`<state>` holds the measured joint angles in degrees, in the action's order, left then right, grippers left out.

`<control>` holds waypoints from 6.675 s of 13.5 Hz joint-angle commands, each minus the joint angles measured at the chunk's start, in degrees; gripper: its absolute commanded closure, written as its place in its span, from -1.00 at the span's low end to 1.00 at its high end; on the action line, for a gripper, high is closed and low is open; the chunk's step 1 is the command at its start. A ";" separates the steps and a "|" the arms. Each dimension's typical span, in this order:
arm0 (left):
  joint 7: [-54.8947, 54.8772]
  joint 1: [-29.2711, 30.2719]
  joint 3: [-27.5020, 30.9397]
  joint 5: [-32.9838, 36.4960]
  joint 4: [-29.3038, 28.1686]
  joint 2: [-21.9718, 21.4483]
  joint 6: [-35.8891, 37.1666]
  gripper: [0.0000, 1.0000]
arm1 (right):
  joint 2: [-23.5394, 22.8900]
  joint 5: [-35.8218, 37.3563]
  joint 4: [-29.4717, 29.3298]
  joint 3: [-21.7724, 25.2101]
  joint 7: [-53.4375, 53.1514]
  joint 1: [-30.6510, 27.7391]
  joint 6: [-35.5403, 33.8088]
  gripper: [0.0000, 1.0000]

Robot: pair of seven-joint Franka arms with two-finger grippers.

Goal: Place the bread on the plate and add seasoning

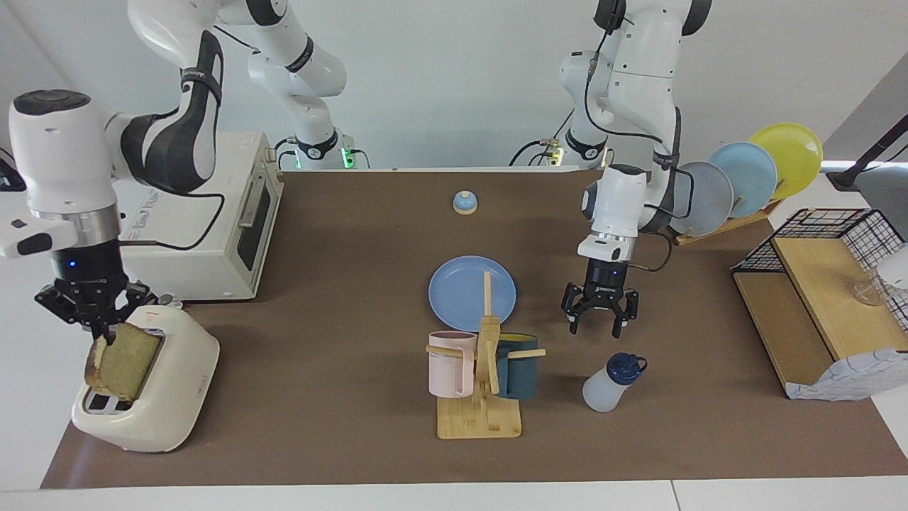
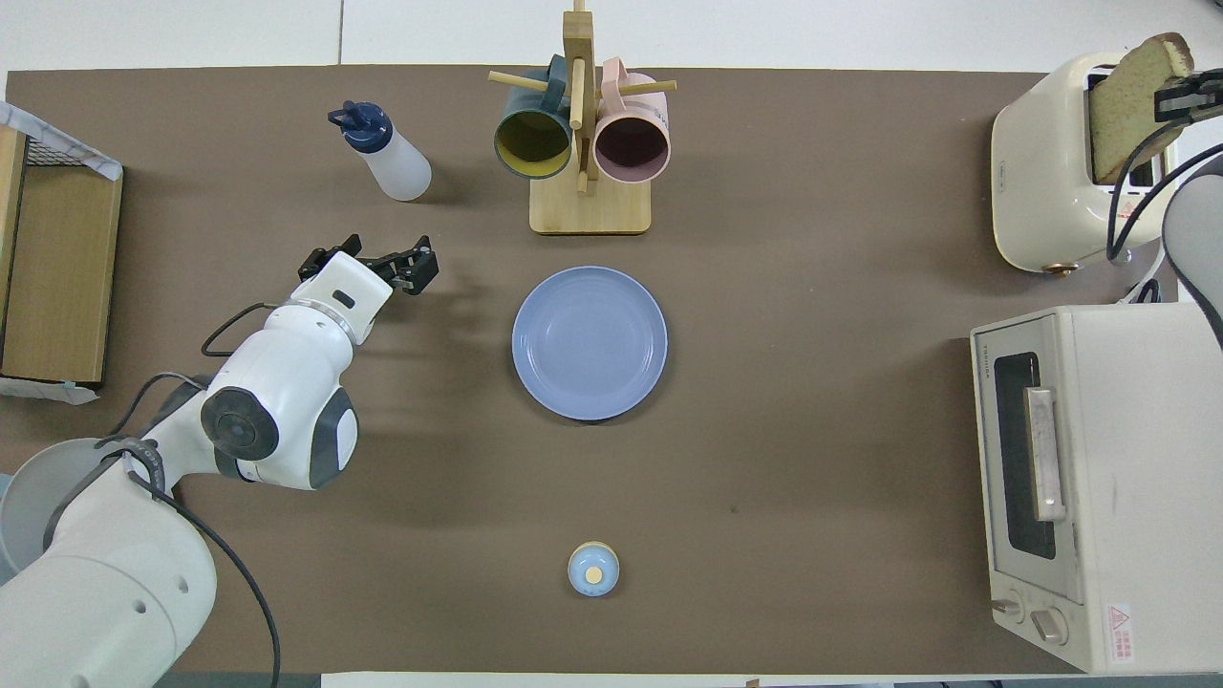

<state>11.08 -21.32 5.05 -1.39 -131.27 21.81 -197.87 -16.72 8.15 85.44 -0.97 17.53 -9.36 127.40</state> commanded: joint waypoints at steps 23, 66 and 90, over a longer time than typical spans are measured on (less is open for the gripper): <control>-0.19 -25.00 25.19 -15.31 20.79 16.42 4.59 -1.00 | 10.40 -12.46 29.78 -4.39 -53.66 40.99 19.89 1.00; -48.77 -19.72 25.01 -15.14 15.52 -19.86 60.37 1.00 | 9.77 -10.96 32.33 -4.30 -52.16 36.25 21.49 -1.00; -79.38 -22.97 23.95 -16.97 13.24 -31.21 91.86 1.00 | 10.48 -32.76 4.82 -4.48 -61.99 41.43 -10.96 -0.46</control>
<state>-67.91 -43.03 28.53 -16.73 -116.64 -7.20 -107.28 -5.44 -23.57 91.15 -5.25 -42.47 31.08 113.93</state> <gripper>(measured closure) 0.555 0.264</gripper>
